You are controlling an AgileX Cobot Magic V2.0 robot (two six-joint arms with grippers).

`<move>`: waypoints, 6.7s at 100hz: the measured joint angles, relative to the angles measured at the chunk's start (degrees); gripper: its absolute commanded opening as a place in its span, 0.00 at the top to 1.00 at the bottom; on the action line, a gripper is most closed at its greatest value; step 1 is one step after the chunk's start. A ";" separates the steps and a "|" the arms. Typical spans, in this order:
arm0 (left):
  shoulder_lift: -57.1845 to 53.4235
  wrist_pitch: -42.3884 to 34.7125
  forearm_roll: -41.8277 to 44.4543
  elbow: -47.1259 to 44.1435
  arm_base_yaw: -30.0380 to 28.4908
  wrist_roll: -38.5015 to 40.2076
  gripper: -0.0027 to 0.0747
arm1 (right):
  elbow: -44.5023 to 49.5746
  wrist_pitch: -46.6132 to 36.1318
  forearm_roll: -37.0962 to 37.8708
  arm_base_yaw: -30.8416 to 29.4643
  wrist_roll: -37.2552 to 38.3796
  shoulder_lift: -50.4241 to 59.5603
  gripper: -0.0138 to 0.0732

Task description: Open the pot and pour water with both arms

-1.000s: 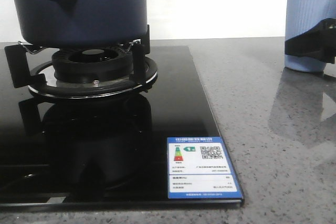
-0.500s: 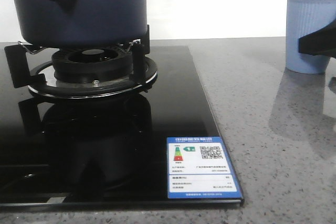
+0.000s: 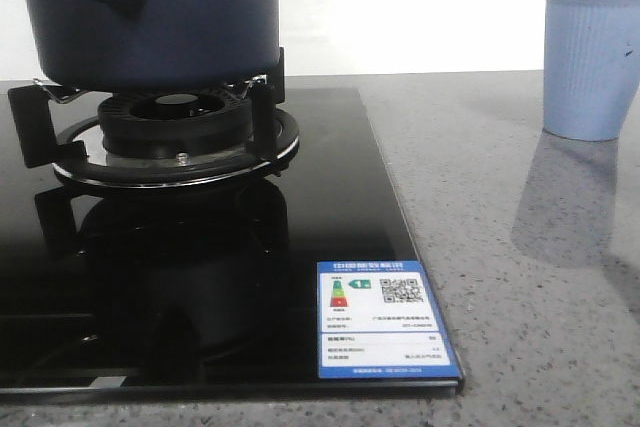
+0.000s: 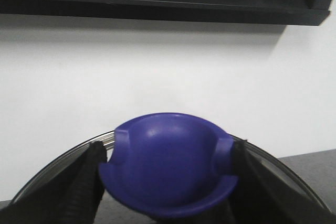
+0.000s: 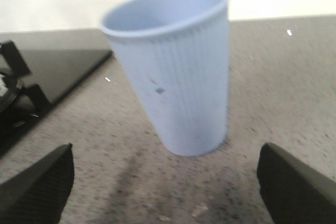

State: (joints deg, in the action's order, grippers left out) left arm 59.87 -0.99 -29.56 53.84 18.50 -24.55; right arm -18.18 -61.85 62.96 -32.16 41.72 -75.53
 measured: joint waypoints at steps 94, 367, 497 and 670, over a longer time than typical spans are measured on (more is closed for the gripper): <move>14.85 -5.77 0.11 0.00 11.64 0.00 0.54 | 2.90 -3.13 2.71 -0.07 7.54 18.98 0.10; -48.45 1.96 -2.44 -39.39 -7.57 0.00 0.99 | 2.64 35.54 37.58 22.44 56.57 56.17 0.90; -58.62 3.95 19.16 -49.95 -16.35 16.08 0.99 | 3.89 35.45 37.71 22.44 56.95 57.00 0.90; -60.08 9.70 18.71 -53.79 -19.11 18.06 0.99 | 5.65 41.00 -12.46 23.53 15.88 54.02 0.90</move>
State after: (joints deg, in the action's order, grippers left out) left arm -0.20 8.71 -10.85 0.06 -0.62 -6.49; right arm -12.54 -20.85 50.50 -8.63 57.60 -21.51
